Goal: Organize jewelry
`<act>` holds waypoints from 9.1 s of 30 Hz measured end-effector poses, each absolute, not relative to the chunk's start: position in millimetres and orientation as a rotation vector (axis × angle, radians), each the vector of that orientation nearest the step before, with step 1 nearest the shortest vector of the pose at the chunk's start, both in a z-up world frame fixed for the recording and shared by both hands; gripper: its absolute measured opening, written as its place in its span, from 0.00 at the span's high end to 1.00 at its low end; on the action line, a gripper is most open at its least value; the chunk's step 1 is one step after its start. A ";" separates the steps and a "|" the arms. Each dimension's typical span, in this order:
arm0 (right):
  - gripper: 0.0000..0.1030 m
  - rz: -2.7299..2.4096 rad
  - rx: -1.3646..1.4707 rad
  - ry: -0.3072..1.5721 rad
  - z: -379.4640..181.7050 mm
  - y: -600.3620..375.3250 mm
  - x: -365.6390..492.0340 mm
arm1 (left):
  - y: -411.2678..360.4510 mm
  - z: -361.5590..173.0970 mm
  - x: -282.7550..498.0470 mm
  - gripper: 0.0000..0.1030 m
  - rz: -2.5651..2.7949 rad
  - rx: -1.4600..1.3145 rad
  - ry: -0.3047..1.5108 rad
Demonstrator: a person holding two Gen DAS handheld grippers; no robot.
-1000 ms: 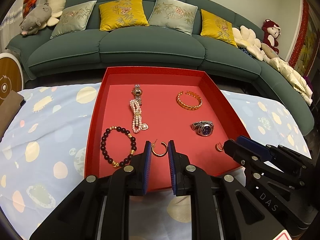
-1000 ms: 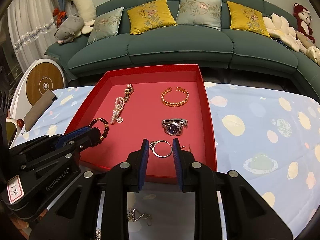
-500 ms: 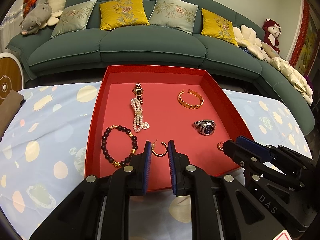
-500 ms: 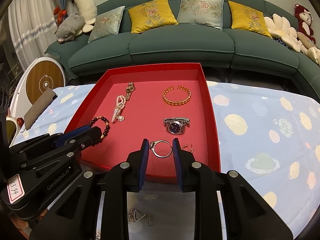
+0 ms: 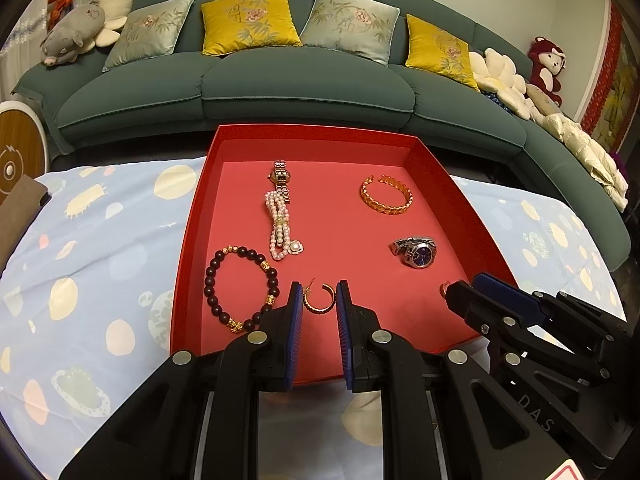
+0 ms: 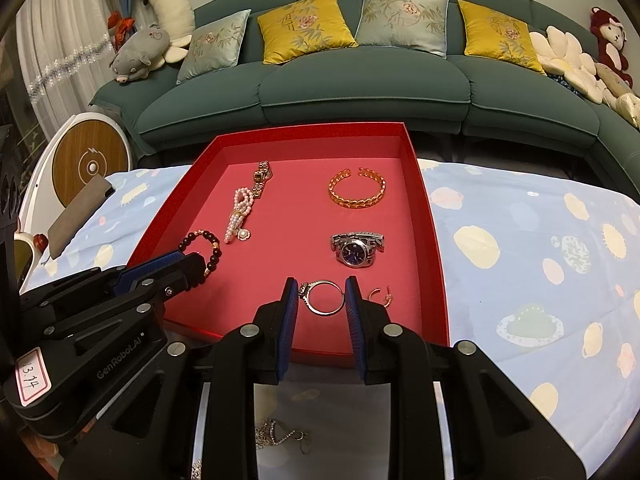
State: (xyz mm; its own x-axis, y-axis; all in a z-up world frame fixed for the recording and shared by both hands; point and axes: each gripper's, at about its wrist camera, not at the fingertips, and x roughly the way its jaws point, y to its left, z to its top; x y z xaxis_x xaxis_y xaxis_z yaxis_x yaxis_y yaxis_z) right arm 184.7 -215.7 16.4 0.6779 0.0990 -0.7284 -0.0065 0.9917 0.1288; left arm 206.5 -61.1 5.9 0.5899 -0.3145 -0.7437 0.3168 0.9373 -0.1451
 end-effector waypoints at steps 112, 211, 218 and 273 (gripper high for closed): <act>0.79 0.118 0.083 0.912 -12.0 -222.0 70.1 | -62.4 -39.3 53.4 0.80 -0.444 0.125 0.924; 0.79 0.105 0.163 0.790 3.0 -229.7 254.9 | -107.4 7.4 278.6 0.94 -0.333 0.041 0.812; 0.79 0.124 0.157 0.789 -1.9 -226.3 258.4 | -110.3 3.6 282.7 0.94 -0.328 0.053 0.811; 0.28 -0.055 0.154 0.759 65.0 -222.0 123.5 | -14.7 44.5 142.8 0.32 -0.184 0.065 0.810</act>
State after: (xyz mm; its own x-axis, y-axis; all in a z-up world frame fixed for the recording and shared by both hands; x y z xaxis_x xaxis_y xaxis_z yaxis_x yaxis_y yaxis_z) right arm 123.5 -222.0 65.0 0.7246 0.0055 -0.6891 0.1056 0.9873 0.1189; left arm 142.8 -14.7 44.5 0.6748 -0.1385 -0.7249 0.1885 0.9820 -0.0121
